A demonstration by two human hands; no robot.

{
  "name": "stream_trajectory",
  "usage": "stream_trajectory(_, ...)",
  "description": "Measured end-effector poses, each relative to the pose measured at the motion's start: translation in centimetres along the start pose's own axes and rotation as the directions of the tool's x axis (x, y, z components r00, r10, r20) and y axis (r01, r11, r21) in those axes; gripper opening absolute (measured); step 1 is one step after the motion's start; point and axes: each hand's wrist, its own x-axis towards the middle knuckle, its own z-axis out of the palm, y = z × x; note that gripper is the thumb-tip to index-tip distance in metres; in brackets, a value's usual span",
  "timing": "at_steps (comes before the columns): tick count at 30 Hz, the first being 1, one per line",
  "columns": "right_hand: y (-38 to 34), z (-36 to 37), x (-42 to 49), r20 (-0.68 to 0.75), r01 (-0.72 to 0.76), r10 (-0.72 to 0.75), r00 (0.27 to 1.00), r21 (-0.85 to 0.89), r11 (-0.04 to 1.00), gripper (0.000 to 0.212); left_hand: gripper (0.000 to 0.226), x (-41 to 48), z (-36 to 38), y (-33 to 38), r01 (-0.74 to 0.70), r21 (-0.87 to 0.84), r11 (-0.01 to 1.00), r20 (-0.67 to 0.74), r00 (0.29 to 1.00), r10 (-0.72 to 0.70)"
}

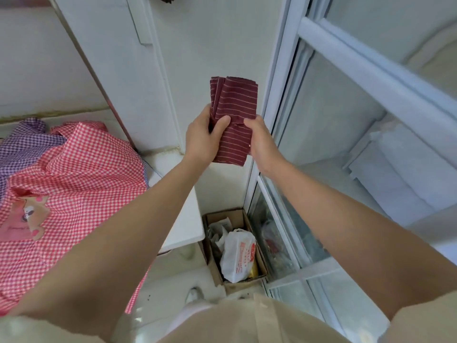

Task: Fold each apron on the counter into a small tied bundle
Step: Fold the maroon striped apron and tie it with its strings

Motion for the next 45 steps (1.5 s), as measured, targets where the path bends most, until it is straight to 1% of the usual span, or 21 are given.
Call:
stream_trajectory(1, -0.9, -0.2, 0.2, 0.014, 0.017, -0.017, 1.000, 0.014, 1.000, 0.030, 0.028, 0.3, -0.1, 0.8, -0.025, -0.009, 1.000, 0.010, 1.000, 0.025)
stream_trajectory(3, -2.8, -0.5, 0.3, 0.002, 0.145, -0.145, 0.989, -0.012, 0.989, 0.026, 0.034, 0.7, -0.4, 2.4, -0.020, -0.125, 0.992, 0.093, 0.995, 0.032)
stream_trajectory(5, -5.0, -0.5, 0.8, -0.044, 0.254, -0.255, 0.966, -0.012, 0.967, 0.026, 0.044, 1.7, -1.0, 4.0, 0.069, -0.198, 0.978, 0.207, 0.978, -0.028)
stream_trajectory(6, -6.4, -0.4, 1.2, -0.070, 0.293, -0.292, 0.954, 0.005, 0.956, 0.025, 0.047, 2.4, -1.4, 4.9, 0.100, -0.171, 0.980, 0.244, 0.968, -0.056)
stream_trajectory(7, -7.6, -0.4, 1.7, -0.093, 0.318, -0.314, 0.945, 0.029, 0.948, 0.026, 0.048, 2.9, -1.6, 5.5, 0.098, -0.115, 0.989, 0.253, 0.965, -0.067)
stream_trajectory(9, -10.5, 0.0, 2.6, -0.101, 0.351, -0.341, 0.935, 0.100, 0.931, 0.029, 0.043, 4.3, -2.4, 7.5, 0.004, -0.035, 0.999, 0.182, 0.983, 0.002)
stream_trajectory(12, -14.1, 0.1, 3.8, -0.028, 0.318, -0.317, 0.948, 0.153, 0.936, 0.034, 0.035, 6.0, -3.0, 10.4, -0.129, 0.062, 0.990, 0.021, 0.992, 0.128)
stream_trajectory(14, -16.3, 0.2, 4.3, 0.036, 0.298, -0.304, 0.952, 0.119, 0.947, 0.034, 0.032, 7.1, -3.4, 12.1, -0.200, 0.143, 0.969, -0.048, 0.977, 0.208)
stream_trajectory(16, -18.6, 0.1, 4.8, 0.078, 0.322, -0.328, 0.941, 0.075, 0.944, 0.030, 0.030, 8.4, -3.9, 13.8, -0.269, 0.224, 0.937, -0.104, 0.949, 0.298)
stream_trajectory(17, -19.4, 0.1, 5.0, 0.079, 0.336, -0.341, 0.937, 0.074, 0.939, 0.029, 0.030, 8.8, -4.0, 14.4, -0.292, 0.286, 0.913, -0.127, 0.933, 0.338)
stream_trajectory(18, -20.6, 0.1, 5.3, 0.064, 0.366, -0.372, 0.926, 0.092, 0.926, 0.030, 0.033, 9.5, -4.2, 15.4, -0.308, 0.389, 0.868, -0.147, 0.910, 0.389)
stream_trajectory(20, -21.9, 0.0, 5.7, 0.017, 0.411, -0.418, 0.908, 0.150, 0.899, 0.031, 0.039, 10.3, -4.3, 16.7, -0.274, 0.589, 0.760, -0.185, 0.870, 0.457)
stream_trajectory(21, -22.6, 0.0, 6.0, -0.010, 0.436, -0.442, 0.897, 0.184, 0.881, 0.032, 0.041, 10.7, -4.6, 17.5, -0.266, 0.626, 0.733, -0.206, 0.851, 0.484)
stream_trajectory(22, -23.1, 0.0, 6.3, -0.035, 0.447, -0.450, 0.892, 0.219, 0.868, 0.033, 0.042, 11.1, -4.9, 18.2, -0.266, 0.614, 0.743, -0.218, 0.848, 0.483)
stream_trajectory(23, -23.7, 0.0, 6.7, -0.062, 0.452, -0.452, 0.890, 0.250, 0.856, 0.036, 0.041, 11.5, -5.2, 18.9, -0.271, 0.570, 0.775, -0.228, 0.855, 0.466)
stream_trajectory(25, -24.8, 0.1, 7.4, -0.106, 0.448, -0.437, 0.893, 0.308, 0.840, 0.039, 0.041, 12.3, -5.9, 20.3, -0.273, 0.472, 0.838, -0.205, 0.891, 0.406)
stream_trajectory(28, -26.4, 0.4, 8.2, -0.165, 0.437, -0.405, 0.899, 0.376, 0.817, 0.040, 0.041, 14.0, -6.3, 21.5, -0.247, 0.470, 0.848, -0.134, 0.929, 0.344)
stream_trajectory(33, -28.7, 1.0, 9.8, -0.166, 0.412, -0.379, 0.910, 0.439, 0.799, 0.038, 0.037, 16.3, -6.4, 22.8, -0.241, 0.426, 0.872, -0.124, 0.939, 0.320)
stream_trajectory(37, -29.7, 1.0, 11.2, -0.143, 0.397, -0.375, 0.916, 0.464, 0.792, 0.037, 0.035, 17.8, -6.3, 23.4, -0.254, 0.499, 0.829, -0.121, 0.926, 0.357)
stream_trajectory(42, -30.7, 1.0, 13.2, -0.154, 0.391, -0.362, 0.919, 0.451, 0.802, 0.039, 0.035, 19.6, -6.5, 24.0, -0.271, 0.659, 0.702, -0.101, 0.893, 0.439)
stream_trajectory(45, -31.0, 1.1, 14.1, -0.162, 0.380, -0.344, 0.925, 0.435, 0.816, 0.038, 0.041, 20.7, -6.5, 24.2, -0.280, 0.659, 0.698, -0.095, 0.890, 0.446)
